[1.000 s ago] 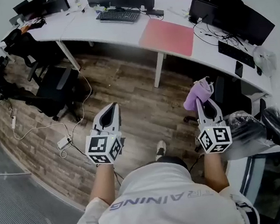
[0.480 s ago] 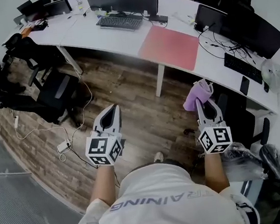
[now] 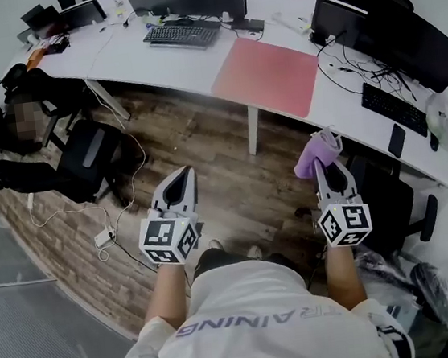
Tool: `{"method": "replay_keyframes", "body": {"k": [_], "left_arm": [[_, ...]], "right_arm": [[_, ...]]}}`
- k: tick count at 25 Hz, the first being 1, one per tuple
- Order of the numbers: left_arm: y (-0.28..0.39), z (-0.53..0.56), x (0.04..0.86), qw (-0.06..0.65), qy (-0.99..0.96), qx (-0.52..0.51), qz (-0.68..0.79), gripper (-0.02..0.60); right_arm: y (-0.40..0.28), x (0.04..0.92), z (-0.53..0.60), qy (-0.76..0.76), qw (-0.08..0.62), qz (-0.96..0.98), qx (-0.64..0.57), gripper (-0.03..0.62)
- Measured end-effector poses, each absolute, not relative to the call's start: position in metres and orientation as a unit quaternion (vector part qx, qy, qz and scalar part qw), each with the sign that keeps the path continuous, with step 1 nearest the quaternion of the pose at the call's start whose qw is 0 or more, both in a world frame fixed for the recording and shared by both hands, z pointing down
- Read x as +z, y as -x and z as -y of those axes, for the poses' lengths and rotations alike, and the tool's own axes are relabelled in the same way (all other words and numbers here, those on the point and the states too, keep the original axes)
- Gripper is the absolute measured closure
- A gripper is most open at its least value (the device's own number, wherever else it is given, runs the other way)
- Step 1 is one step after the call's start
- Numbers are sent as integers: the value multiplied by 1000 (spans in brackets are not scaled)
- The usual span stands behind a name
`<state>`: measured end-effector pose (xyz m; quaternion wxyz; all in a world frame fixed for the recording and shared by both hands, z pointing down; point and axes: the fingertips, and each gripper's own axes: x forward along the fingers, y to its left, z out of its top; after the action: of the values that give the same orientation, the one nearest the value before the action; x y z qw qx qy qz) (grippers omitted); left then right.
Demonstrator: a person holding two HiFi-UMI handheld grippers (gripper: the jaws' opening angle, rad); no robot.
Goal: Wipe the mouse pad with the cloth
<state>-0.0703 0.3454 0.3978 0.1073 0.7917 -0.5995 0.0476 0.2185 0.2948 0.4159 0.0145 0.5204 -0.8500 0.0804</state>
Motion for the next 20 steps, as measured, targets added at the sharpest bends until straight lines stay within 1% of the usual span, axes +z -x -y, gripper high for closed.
{"method": "replay_keyframes", "body": {"k": [9,16,20], "left_arm": [[52,-282,406,105,-823,44,557,551],[68,-214,397,106,-842,31,528,551],[93,-178,394,109,-849,24,517,551]], "right_arm": [[-238,422,-260,-560,11,825,80,499],[-220,408,-213,-583,22,809,67,499],[-194,398,-182,-591,25,804,60,499]]}}
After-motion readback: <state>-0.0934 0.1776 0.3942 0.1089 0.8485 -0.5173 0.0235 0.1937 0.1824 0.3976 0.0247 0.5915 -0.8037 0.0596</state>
